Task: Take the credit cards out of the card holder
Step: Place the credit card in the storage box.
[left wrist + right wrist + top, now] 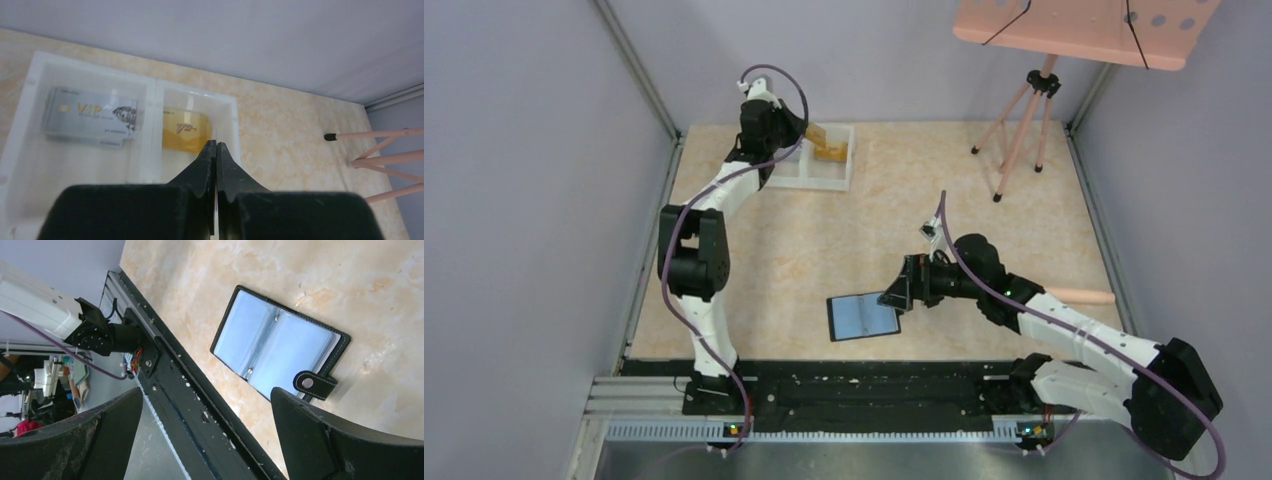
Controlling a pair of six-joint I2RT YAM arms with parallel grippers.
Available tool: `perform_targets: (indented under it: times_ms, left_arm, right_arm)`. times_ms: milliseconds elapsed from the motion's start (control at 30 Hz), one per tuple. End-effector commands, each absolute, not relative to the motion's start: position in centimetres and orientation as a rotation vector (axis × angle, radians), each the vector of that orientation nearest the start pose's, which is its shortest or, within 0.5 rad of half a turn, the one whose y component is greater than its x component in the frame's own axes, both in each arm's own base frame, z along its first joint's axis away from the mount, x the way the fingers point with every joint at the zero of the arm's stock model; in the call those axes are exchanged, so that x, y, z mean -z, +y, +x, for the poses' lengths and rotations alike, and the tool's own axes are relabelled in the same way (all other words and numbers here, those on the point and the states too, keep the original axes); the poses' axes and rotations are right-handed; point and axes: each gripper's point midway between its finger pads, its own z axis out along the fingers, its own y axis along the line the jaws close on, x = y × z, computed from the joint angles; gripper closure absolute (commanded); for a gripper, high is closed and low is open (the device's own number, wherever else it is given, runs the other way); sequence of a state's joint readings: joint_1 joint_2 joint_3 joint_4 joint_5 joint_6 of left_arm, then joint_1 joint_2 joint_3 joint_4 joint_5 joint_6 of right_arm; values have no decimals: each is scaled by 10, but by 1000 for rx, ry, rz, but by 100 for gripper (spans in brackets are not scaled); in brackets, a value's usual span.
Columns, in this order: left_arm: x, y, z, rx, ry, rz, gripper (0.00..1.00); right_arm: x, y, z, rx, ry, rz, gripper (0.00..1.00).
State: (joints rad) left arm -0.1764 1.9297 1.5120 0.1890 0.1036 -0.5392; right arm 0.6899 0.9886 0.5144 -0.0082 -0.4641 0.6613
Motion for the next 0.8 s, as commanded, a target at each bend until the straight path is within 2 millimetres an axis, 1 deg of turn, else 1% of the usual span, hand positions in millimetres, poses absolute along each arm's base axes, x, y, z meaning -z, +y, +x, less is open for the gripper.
perform_targets:
  times_ms: [0, 33, 67, 167, 300, 533, 667, 767]
  left_arm:
    - [-241, -165, 610, 732, 1731, -138, 100]
    - [-242, -167, 615, 743, 1721, -127, 100]
    - [-236, -169, 620, 748, 1726, -127, 100]
    - [-224, -171, 632, 751, 1732, -126, 100]
    - [-208, -176, 642, 765, 1732, -106, 100]
    - [-180, -177, 653, 763, 1754, -122, 100]
    - [-171, -179, 655, 777, 1753, -125, 100]
    - [-168, -179, 657, 780, 1745, -125, 100]
  right_arm:
    - [-161, 276, 192, -1220, 2190, -360, 1]
    - [-161, 277, 195, -1213, 2192, -360, 2]
    - [-156, 276, 196, -1199, 2220, -356, 2]
    - [-157, 279, 204, -1187, 2232, -357, 2]
    - [-154, 279, 211, -1176, 2251, -339, 2]
    - [-149, 277, 218, -1162, 2273, -311, 2]
    - [-148, 270, 221, -1145, 2278, -292, 2]
    - [-147, 266, 222, -1141, 2276, -273, 2]
